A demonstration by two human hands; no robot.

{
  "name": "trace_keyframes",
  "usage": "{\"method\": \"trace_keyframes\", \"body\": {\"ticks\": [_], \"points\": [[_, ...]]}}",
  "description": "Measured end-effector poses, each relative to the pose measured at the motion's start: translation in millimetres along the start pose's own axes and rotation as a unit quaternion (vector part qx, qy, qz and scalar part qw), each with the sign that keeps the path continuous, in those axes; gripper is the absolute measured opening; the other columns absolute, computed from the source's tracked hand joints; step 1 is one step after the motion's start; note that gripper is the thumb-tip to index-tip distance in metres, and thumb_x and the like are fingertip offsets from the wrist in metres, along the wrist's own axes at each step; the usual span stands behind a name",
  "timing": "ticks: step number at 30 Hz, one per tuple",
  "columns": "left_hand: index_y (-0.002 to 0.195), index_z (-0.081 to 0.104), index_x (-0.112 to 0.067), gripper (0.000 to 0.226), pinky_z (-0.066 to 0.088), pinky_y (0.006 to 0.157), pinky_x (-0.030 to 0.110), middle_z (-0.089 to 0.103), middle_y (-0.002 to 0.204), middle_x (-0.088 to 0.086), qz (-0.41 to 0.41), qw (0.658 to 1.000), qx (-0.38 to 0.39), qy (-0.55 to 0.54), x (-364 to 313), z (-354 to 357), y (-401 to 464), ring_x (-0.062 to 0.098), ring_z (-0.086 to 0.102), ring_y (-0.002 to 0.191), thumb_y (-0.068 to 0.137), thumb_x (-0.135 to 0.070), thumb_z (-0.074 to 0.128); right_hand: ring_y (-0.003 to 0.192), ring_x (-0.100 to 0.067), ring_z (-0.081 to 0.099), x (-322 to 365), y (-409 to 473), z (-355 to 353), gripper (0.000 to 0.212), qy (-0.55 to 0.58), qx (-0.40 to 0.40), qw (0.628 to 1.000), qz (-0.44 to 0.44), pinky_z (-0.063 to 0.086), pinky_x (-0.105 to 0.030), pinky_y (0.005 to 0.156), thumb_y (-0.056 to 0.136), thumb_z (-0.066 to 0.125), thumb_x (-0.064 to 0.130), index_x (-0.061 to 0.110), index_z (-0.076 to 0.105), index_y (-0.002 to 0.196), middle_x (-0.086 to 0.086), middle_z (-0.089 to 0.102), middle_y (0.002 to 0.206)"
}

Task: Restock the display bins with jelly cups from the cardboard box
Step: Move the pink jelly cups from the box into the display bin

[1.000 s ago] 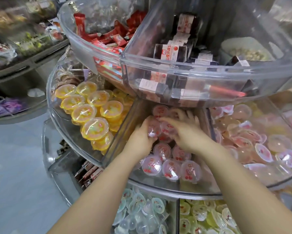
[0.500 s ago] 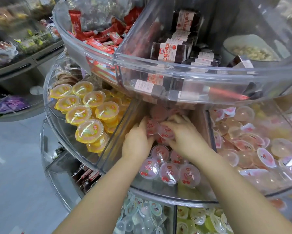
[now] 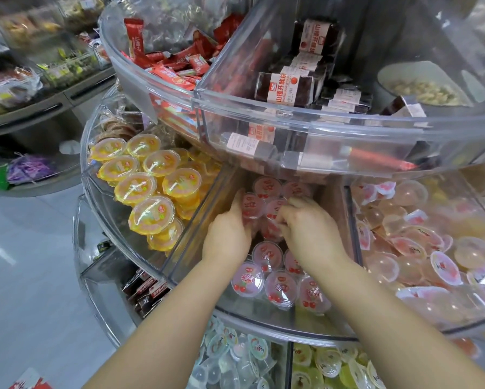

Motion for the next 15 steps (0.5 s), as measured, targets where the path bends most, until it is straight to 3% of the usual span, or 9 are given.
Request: {"method": "trace_keyframes", "body": {"ticks": [4,7,9,11,13,15], "points": [[0.147,0.003,-0.034,0.075,0.049,0.066,0.038,0.068,0.097,0.015,0.011,0.999,0.002,0.034,1,0,-2,0.035,0.064,0.086,0.091,-0.027,0.051,0.084,-0.028,0.055,-3,0,0,0.004,0.027,0.014,1.000,0.007,0.047,-0.035,0.065,0.076,0.063,0.003,0.006,0.064,0.074,-0.008,0.060,0.083],[0.146,0.013,-0.028,0.067,0.042,0.061,0.032,0.068,0.095,0.013,0.031,0.998,-0.031,0.036,6,-5,-9,0.034,0.064,0.086,0.091,-0.026,0.051,0.082,-0.026,0.056,-5,0,0,0.006,0.049,0.012,0.999,0.004,0.046,-0.032,0.065,0.074,0.067,0.003,0.009,0.065,0.071,-0.005,0.060,0.081],[0.142,0.025,-0.023,0.056,0.045,0.066,0.033,0.067,0.100,0.014,0.048,0.998,-0.027,0.015,9,-6,-10,0.035,0.064,0.090,0.092,-0.024,0.049,0.086,-0.024,0.056,-5,-1,1,0.007,0.064,0.015,0.998,0.012,0.049,-0.034,0.071,0.074,0.072,0.009,0.012,0.068,0.079,-0.002,0.061,0.086],[0.142,0.027,-0.023,0.053,0.049,0.074,0.036,0.065,0.108,0.015,0.058,0.998,-0.005,-0.014,10,-5,-9,0.035,0.063,0.095,0.092,-0.021,0.047,0.097,-0.025,0.055,-7,-1,2,0.025,0.057,0.015,0.998,0.028,0.050,-0.036,0.080,0.072,0.075,0.014,0.015,0.070,0.097,-0.002,0.063,0.099],[0.146,0.020,-0.023,0.061,0.049,0.083,0.038,0.060,0.120,0.016,0.057,0.997,0.036,-0.031,11,-2,-7,0.034,0.060,0.103,0.092,-0.019,0.048,0.105,-0.027,0.053,-8,0,1,0.035,0.031,0.011,0.999,0.036,0.049,-0.037,0.085,0.074,0.073,0.014,0.016,0.069,0.108,-0.004,0.064,0.108],[0.148,0.011,-0.026,0.069,0.049,0.087,0.039,0.054,0.127,0.016,0.055,0.995,0.074,-0.039,14,2,-7,0.033,0.058,0.106,0.091,-0.019,0.050,0.104,-0.029,0.054,-7,0,1,0.032,0.014,0.011,0.999,0.029,0.049,-0.037,0.084,0.075,0.069,0.012,0.016,0.069,0.107,-0.005,0.065,0.106]]}}
Point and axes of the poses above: each hand's wrist, its own y-axis towards the middle knuckle, its own z-axis out of the palm, x = y × z, the point moved 2 cm from there along y, towards the middle knuckle
